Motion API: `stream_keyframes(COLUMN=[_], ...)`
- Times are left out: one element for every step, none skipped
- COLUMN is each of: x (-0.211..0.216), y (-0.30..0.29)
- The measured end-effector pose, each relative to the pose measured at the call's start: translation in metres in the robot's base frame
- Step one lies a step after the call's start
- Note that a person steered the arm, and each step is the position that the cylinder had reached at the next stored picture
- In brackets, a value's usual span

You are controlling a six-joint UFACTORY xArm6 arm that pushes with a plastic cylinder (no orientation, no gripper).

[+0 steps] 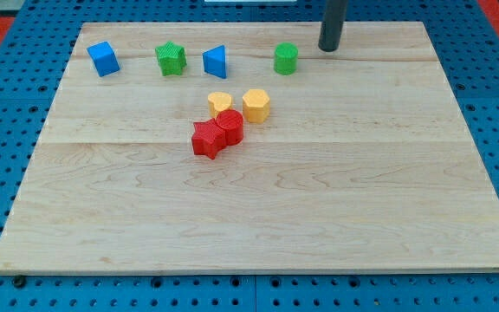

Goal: Push the green circle towards the top of the yellow heart

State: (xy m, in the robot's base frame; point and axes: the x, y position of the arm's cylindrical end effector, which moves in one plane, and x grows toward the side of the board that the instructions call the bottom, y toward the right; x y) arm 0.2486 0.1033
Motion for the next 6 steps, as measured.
stream_keyframes(x=[0.032,0.049,0.042,0.033,0.042,0.067], y=[-0.045,-0.088,-0.090,-0.102,-0.118,-0.125])
